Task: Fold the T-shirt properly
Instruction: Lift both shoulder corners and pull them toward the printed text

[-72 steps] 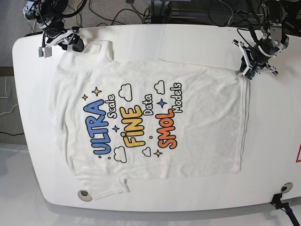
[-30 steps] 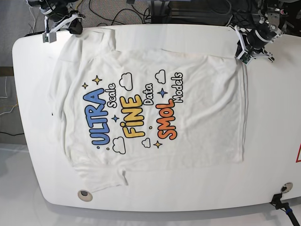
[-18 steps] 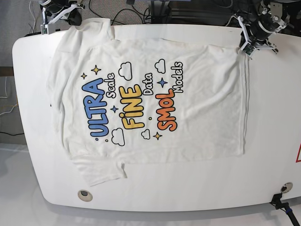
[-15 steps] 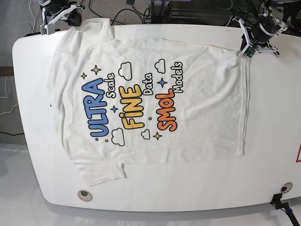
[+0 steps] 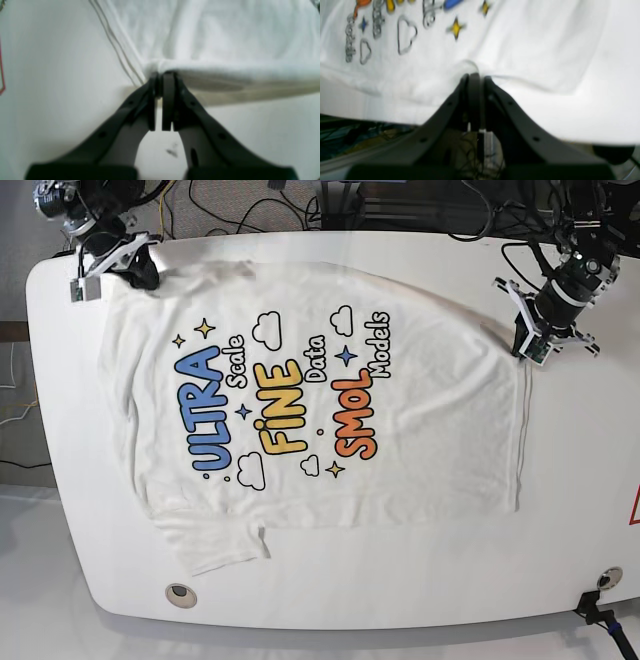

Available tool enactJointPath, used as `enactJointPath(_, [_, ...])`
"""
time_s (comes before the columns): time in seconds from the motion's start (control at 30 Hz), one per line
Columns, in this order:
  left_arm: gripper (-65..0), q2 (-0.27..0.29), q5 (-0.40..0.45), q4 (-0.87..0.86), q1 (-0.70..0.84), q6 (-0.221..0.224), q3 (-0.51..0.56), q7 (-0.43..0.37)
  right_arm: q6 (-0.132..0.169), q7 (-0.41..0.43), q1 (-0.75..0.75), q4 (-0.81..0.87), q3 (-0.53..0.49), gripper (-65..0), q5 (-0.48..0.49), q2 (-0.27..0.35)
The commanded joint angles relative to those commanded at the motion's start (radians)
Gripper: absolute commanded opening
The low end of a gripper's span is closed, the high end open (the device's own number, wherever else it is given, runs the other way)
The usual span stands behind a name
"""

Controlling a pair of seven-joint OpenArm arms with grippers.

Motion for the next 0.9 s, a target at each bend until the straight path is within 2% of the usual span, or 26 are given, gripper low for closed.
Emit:
enactJointPath(0.27, [-63.0, 0.0, 0.003, -0.118, -0.124, 0.0, -0.006, 0.0, 0.0, -0.002, 0.104, -0.005, -0.003, -65.0, -0.002, 0.034])
enactJointPath(0.47, [-63.0, 0.003, 0.005, -0.143, -0.163, 0.0, -0.003, 0.002, 0.0, -0.002, 0.189, -0.083, -0.003, -65.0, -0.002, 0.052])
enactJointPath(0.53, [-63.0, 0.029, 0.005, -0.153, -0.17, 0.002, -0.005, 0.002, 0.0, -0.002, 0.215, -0.107, -0.003, -65.0, -0.002, 0.066])
enactJointPath(0.9, [-63.1, 0.086, 0.006, -0.244, -0.322, 0.005, -0.006, 0.002, 0.0, -0.002, 0.368, -0.244, -0.005, -65.0, -0.002, 0.121])
